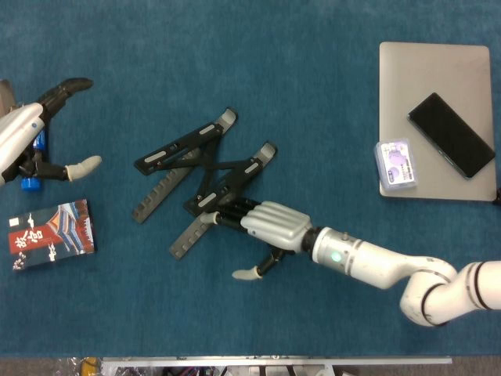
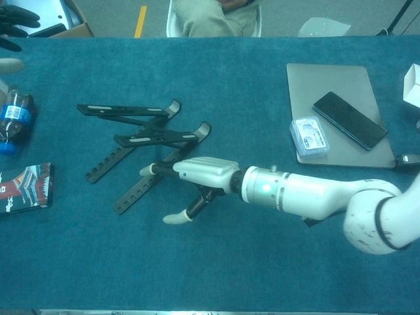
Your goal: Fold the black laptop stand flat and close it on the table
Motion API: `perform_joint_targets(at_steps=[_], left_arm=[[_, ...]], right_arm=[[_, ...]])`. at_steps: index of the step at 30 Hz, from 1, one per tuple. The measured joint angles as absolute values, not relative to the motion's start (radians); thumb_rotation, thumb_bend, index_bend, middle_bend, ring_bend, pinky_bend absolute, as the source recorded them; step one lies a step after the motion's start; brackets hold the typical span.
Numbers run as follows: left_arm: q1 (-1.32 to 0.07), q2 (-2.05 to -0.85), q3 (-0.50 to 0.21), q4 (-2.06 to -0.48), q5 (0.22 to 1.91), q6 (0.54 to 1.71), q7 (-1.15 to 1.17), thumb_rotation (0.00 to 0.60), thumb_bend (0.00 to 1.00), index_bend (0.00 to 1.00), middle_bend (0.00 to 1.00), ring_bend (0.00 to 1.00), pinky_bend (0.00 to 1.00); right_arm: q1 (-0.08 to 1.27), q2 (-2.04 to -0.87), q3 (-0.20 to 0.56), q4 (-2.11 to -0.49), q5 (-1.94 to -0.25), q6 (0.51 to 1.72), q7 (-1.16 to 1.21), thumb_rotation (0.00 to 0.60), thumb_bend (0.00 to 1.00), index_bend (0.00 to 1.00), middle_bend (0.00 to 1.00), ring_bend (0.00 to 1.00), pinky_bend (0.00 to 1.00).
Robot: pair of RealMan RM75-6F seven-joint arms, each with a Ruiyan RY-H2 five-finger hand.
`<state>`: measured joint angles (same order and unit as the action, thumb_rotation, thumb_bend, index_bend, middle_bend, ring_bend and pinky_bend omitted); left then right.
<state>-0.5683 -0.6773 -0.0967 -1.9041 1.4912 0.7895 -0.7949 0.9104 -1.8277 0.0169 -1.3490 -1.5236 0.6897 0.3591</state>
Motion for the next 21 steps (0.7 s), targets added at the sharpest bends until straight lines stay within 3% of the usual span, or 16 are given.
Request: perform_joint_targets(at_steps=[11,21], left_arm=[[-0.561,-0.673,-0.091,-1.903,1.499,0.805,-0.806,0.421,0.25,0.0,0.03,0.0,0.09],[-0.562,-0.674,-0.085,-1.901,1.51,0.806,-0.812,0.407,0.25,0.0,0.03,0.0,0.07]], right_arm=[[0.902,-1.864,0.038,-1.269,-1.517,0.737,0.348,0.355,0.23,0.0,0.0,0.0,0.0],[0.876,-1.827,0.031,-1.28,-1.514,0.774,0.326,0.354,0.23,0.0,0.0,0.0,0.0]])
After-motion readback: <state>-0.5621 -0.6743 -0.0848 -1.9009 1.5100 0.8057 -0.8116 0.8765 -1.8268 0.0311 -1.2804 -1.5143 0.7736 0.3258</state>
